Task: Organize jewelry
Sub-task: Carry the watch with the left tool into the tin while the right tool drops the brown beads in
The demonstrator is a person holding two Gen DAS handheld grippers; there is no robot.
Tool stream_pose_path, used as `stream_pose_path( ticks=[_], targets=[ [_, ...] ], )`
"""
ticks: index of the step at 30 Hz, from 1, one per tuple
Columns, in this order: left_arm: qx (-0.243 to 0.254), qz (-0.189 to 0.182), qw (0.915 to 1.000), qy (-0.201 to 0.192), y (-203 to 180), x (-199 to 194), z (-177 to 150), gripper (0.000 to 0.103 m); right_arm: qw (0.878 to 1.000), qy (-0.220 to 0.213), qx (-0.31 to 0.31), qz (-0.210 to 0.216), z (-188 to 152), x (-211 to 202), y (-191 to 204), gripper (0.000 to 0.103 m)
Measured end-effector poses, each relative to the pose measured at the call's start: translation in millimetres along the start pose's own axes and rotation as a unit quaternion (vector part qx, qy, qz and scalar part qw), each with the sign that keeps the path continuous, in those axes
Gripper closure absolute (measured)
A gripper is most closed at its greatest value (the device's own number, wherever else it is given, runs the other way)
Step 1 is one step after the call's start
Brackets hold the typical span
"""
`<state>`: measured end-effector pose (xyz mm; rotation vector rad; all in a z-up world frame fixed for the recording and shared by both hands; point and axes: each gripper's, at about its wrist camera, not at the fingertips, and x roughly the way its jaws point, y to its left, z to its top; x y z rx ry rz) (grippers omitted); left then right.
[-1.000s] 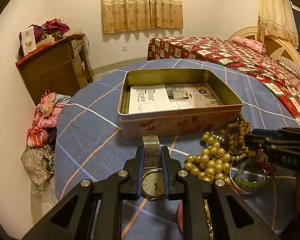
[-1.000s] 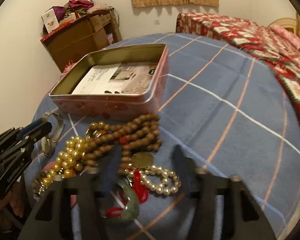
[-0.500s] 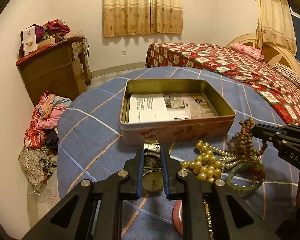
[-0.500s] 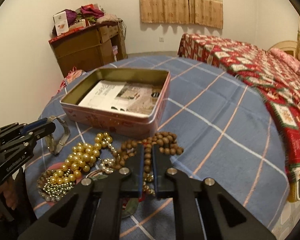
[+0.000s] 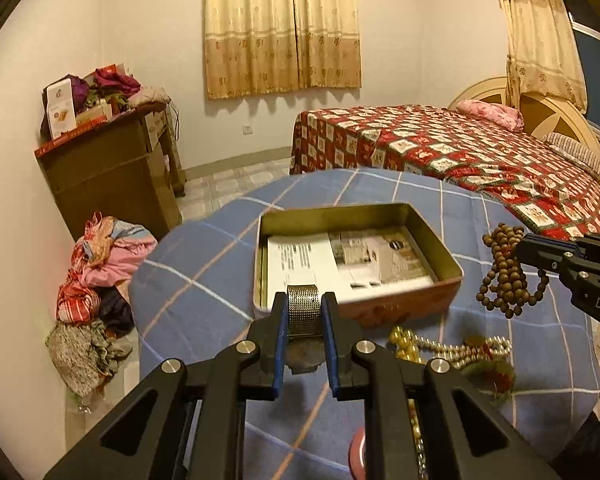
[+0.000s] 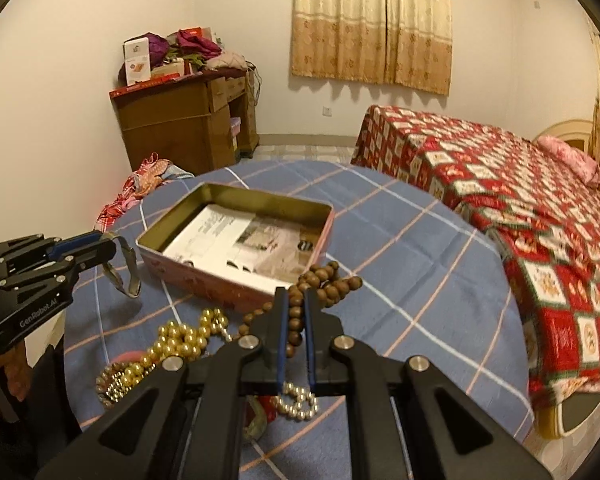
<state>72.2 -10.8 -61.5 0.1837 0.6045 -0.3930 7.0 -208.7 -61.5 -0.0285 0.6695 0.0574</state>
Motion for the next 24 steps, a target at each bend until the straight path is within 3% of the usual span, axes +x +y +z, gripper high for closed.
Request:
stream_pose_path(
  ticks=[13,24],
  targets=[
    [0.021,0.021,0.9995,0.004,4,40,40,0.087,0.998,-0.027,-0.056,0.013,47,23,15,0.093],
    [0.036,0.031,0.9986,0.024,5,76,50,0.087,0.996,-0.007,-0.085,0.007,58,58,19,0.093]
  ],
)
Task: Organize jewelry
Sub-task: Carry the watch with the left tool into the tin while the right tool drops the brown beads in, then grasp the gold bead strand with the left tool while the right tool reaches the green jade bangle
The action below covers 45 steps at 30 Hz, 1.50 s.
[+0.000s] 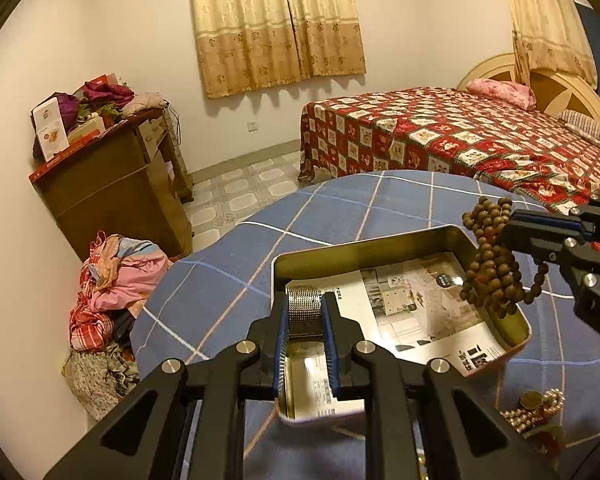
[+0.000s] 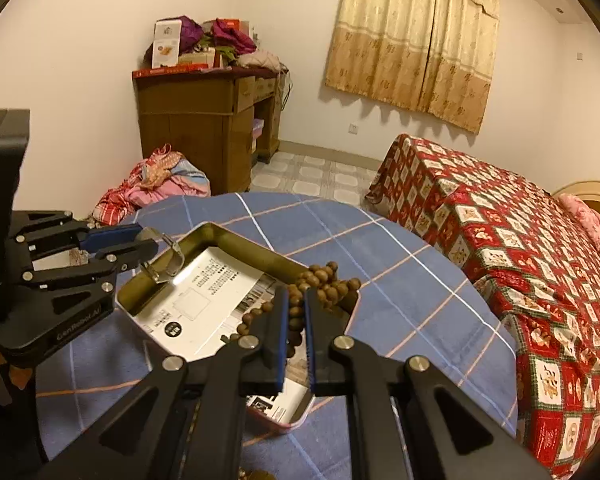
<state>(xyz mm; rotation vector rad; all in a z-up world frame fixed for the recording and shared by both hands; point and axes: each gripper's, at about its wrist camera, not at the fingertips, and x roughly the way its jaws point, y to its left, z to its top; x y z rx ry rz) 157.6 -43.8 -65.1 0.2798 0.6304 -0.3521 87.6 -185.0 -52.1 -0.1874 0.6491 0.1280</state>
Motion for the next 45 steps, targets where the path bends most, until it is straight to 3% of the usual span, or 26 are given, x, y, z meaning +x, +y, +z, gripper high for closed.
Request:
stream_pose_path(
  ticks=[29,30,31,32,33,34,45],
  targets=[
    [0.021,0.018,0.9984,0.049,-6,41,-3,0.085,0.999,0.044,0.016,0.011,-15,46,-9,0.093],
    [0.02,0.025,0.9982,0.051,-6,38,-4,0.082,0.999,0.042,0.019,0.009,-17,44,-10,0.089],
    [0.018,0.029,0.9983,0.048,-4,34,-5,0.068,0.999,0.043,0.026,0.01,-18,43,-12,0.08],
    [0.014,0.031,0.9986,0.042,-3,28,-6,0.046,0.998,0.045,0.037,0.012,-19,40,-15,0.073],
    [0.011,0.035,0.9987,0.035,-1,22,-8,0.037,0.998,0.043,0.045,0.013,-21,38,-19,0.057],
    [0.007,0.041,0.9988,0.026,0,14,-10,0.03,0.998,0.038,0.052,0.01,-23,34,-21,0.051],
    [-0.006,0.037,0.9991,0.019,-13,-44,-60,0.03,0.994,0.051,0.093,-0.008,-69,-13,-31,0.051]
  ],
)
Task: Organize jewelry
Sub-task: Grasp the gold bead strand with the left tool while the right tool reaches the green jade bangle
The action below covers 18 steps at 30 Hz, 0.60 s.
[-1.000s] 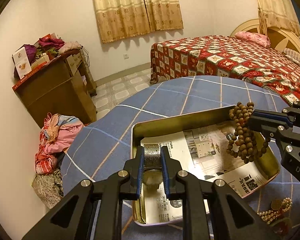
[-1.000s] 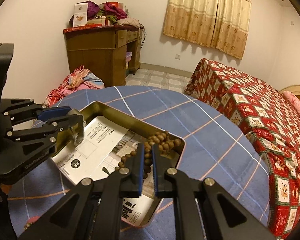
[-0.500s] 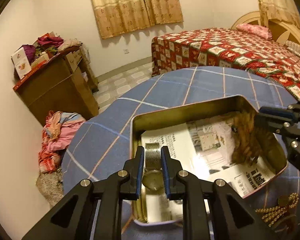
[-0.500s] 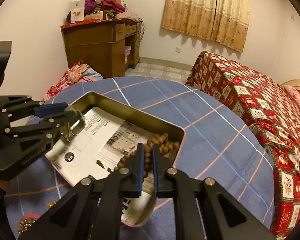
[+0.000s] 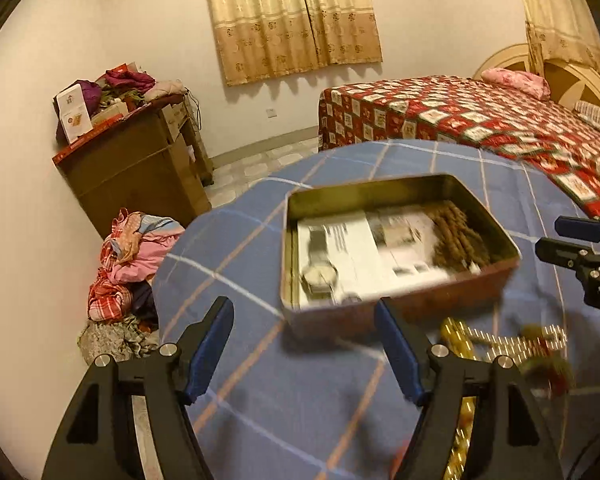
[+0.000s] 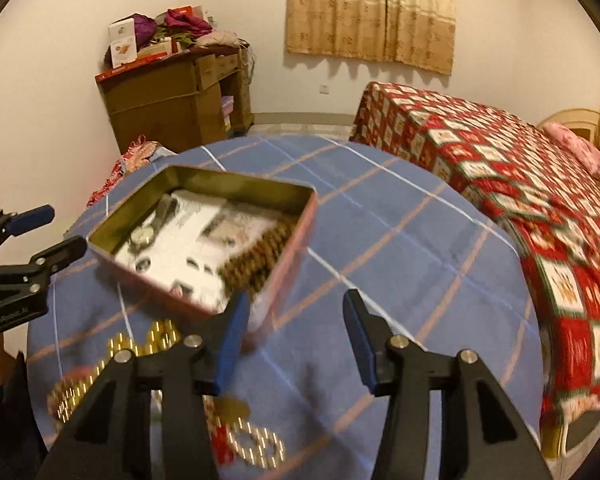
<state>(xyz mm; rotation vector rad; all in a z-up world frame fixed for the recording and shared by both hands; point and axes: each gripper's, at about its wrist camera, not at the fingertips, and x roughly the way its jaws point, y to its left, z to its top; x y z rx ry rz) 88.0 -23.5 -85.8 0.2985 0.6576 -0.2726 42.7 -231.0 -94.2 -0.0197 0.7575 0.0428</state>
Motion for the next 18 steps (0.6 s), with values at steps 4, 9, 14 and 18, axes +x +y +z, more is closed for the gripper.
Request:
stream_pose_path(
  ticks=[4,9,14,18],
  targets=[
    [0.005,-0.01,0.9999,0.006,-13,-7,-17,0.03,1.0,0.01,-0.001,-0.011,-25,-10,-4,0.051],
    [0.004,-0.023,0.9995,0.02,-23,-4,-28,0.03,0.999,0.037,0.0,0.004,-51,-11,-6,0.051],
    [0.011,-0.045,0.9988,0.017,-37,-11,-30,0.03,0.999,0.045,-0.002,0.012,-63,-12,-9,0.051],
    [0.021,-0.06,0.9978,0.018,-49,-11,-29,0.03,0.999,0.046,-0.004,0.014,-66,-10,-9,0.051]
  ],
)
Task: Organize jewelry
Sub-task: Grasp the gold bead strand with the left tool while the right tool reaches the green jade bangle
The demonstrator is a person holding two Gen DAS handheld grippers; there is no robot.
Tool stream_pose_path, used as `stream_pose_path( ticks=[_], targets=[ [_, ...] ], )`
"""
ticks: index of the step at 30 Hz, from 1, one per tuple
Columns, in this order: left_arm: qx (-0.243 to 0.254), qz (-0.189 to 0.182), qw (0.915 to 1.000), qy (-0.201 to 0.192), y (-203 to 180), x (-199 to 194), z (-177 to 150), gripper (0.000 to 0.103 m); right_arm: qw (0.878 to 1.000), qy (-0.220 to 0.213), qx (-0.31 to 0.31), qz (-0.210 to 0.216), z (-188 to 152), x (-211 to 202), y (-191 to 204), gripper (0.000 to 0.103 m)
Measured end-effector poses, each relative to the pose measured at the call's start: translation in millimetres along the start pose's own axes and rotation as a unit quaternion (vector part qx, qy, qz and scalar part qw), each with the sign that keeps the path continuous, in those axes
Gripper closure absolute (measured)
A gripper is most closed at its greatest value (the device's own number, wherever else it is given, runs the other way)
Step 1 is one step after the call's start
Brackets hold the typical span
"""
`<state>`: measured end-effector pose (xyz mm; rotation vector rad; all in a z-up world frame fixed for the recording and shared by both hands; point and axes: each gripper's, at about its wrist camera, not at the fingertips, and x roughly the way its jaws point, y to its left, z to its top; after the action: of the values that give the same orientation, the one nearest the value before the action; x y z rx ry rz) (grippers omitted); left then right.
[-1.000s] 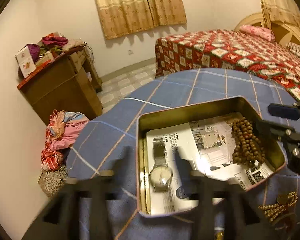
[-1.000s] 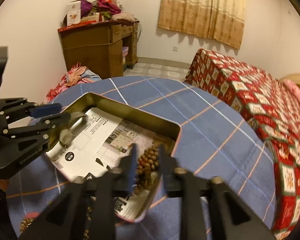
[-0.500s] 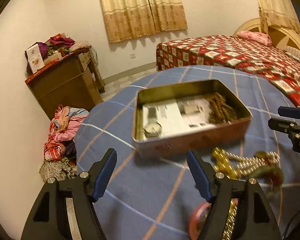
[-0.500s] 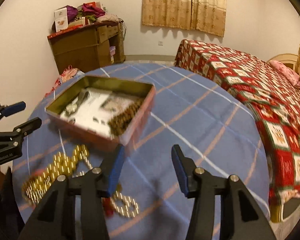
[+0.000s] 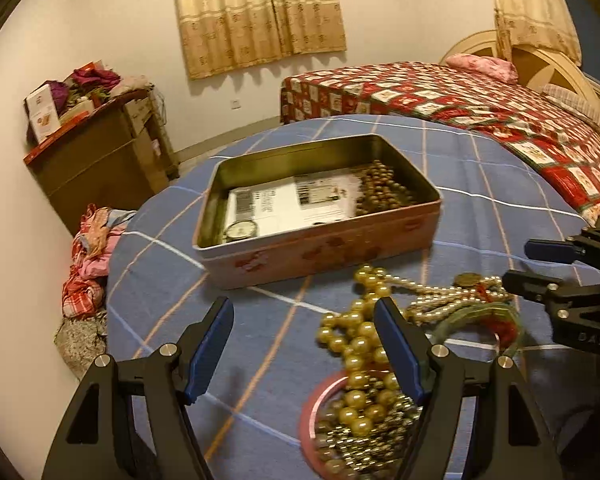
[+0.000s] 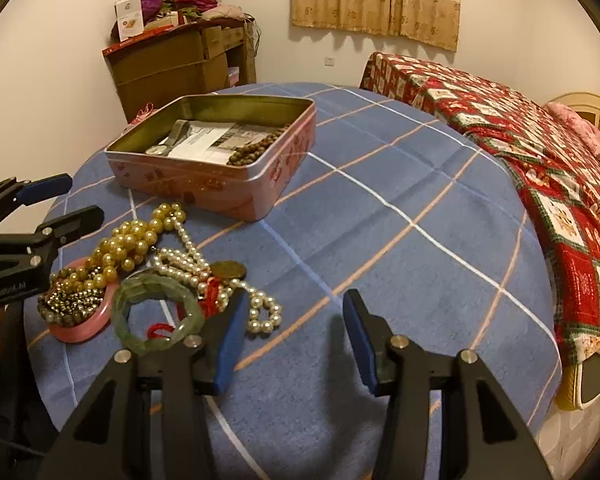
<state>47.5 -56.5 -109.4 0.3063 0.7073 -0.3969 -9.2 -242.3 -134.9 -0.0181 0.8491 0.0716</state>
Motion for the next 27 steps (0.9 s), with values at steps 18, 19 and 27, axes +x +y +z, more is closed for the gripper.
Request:
stream_pose_path(
  ticks=[18,19,27],
  targets=[
    [0.007,-0.072,0.9969,0.031,-9,18,-2,0.085,0.999,-0.017,0.027,-0.008,0,-2,-5,0.041],
    [0.003,-0.072,0.9972,0.023,-7,14,0,0.093,0.999,-0.018,0.028,-0.008,0,-2,-5,0.041],
    [-0.023,-0.072,0.9971,-0.014,19,-18,5,0.093,1.0,-0.028,0.007,0.012,4,-17,17,0.041]
  ],
)
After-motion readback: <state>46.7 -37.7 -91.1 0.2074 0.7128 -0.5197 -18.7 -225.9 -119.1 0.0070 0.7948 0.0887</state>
